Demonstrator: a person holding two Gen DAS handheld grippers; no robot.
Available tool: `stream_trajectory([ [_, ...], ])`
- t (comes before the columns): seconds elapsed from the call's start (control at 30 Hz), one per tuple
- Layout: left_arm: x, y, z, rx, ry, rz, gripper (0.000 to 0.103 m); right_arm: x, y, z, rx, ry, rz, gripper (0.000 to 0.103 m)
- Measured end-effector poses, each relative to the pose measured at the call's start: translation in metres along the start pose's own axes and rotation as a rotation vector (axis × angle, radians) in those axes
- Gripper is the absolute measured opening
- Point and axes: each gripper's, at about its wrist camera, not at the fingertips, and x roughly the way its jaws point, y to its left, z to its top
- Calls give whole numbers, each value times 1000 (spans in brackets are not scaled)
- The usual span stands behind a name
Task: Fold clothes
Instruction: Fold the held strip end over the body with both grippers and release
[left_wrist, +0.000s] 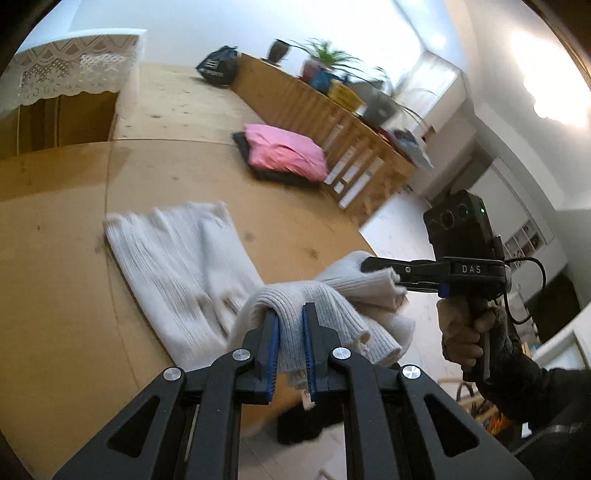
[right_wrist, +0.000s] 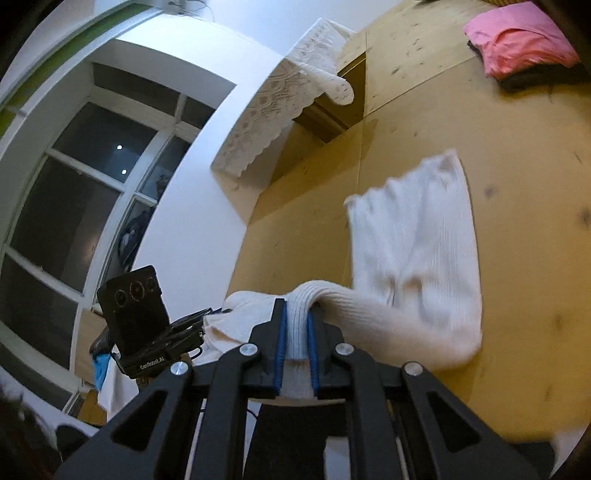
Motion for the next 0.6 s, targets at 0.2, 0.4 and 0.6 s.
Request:
stream_trajectory([
  [0.2, 60, 79, 62, -35, 41, 82, 11, 60, -65, 90, 107, 25, -48, 10],
  [0.4, 114, 152, 83, -87, 113, 124, 11, 127, -123, 129, 171, 108, -114, 10],
  [0.6, 161, 197, 82, -170, 238, 91, 15, 163, -165, 142, 285, 241, -150, 14],
])
